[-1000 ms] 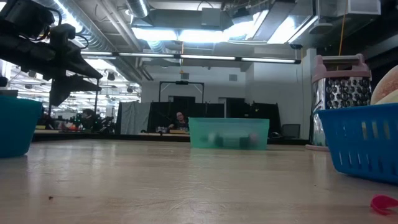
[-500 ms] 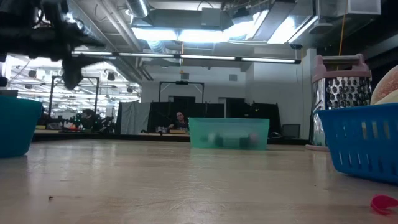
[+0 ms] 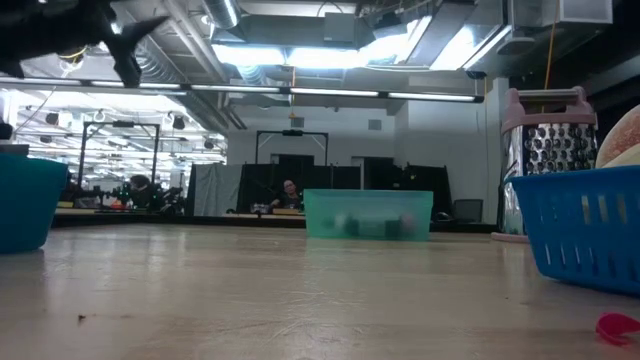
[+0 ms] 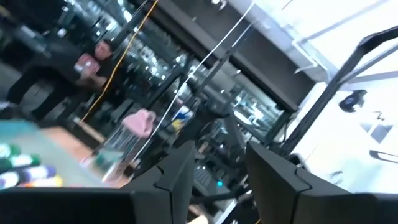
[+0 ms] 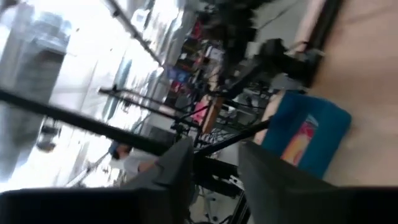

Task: Pick & Place Food Item
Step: Put the pink donut into the blue bin

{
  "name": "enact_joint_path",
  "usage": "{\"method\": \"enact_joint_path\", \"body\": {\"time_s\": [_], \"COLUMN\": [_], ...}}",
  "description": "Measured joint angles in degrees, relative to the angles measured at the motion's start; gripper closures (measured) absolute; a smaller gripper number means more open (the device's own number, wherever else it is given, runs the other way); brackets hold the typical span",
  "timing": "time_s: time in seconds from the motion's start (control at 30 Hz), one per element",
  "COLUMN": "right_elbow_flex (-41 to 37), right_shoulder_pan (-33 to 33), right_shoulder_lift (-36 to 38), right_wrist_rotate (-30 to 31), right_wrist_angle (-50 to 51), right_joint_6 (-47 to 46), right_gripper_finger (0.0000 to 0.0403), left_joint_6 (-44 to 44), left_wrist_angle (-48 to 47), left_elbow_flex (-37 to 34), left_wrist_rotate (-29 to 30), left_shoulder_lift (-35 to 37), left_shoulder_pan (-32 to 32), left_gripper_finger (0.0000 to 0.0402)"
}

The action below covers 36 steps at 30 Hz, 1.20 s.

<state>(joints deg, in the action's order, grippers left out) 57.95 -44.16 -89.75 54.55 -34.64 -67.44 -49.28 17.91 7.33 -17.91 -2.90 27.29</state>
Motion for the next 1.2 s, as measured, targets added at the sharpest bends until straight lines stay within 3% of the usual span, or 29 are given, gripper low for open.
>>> {"method": "enact_joint_path", "body": {"time_s": [0.2, 0.3, 0.37, 0.53, 0.7, 0.87, 0.97, 1.03, 1.2], "right_elbow_flex": [0.0, 0.0, 0.0, 1.5, 7.5, 14.9, 21.9, 28.0, 48.0], "right_shoulder_pan": [0.0, 0.6, 1.6, 5.9, 10.7, 15.6, 17.3, 18.1, 19.5], "right_shoulder_lift": [-6.7, -10.0, -12.1, -14.2, -14.2, -14.2, -14.1, -14.0, -14.4], "right_wrist_rotate": [1.1, -0.6, -0.7, -4.4, -7.9, -22.6, -28.2, -30.3, -34.7], "right_wrist_angle": [-0.2, -4.5, -11.5, -24.3, -22.2, -17.3, -10.3, -0.6, 38.2], "right_joint_6": [-15.0, -24.3, -25.8, -11.6, -2.9, 8.7, 15.1, 17.7, 18.1], "right_gripper_finger": [0.0353, 0.0372, 0.0376, 0.0378, 0.0378, 0.0383, 0.0397, 0.0397, 0.0398], "left_joint_6": [4.3, 7.6, 9.7, 15.0, 20.5, 28.2, 32.5, 34.1, 36.4], "left_wrist_angle": [-1.0, -2.6, -4.7, -6.2, -10.2, -21.3, -24.6, -24.6, -24.6], "left_elbow_flex": [7.5, 12.8, 16.5, 24.9, 31.8, 37.8, 40.4, 41.6, 44.2], "left_wrist_rotate": [-0.5, -2.6, -4.5, -7.9, -10.8, -14.0, -13.9, -13.8, -13.8], "left_shoulder_lift": [-2.9, -6.3, -9.4, -16.7, -23.5, -30.6, -34.2, -36.2, -41.1], "left_shoulder_pan": [0.0, 0.0, 0.0, 0.0, 0.0, -0.2, -1.1, -1.7, -3.1], "left_gripper_finger": [0.0263, 0.0263, 0.0263, 0.0263, 0.0263, 0.0263, 0.0263, 0.0263, 0.0263]}}
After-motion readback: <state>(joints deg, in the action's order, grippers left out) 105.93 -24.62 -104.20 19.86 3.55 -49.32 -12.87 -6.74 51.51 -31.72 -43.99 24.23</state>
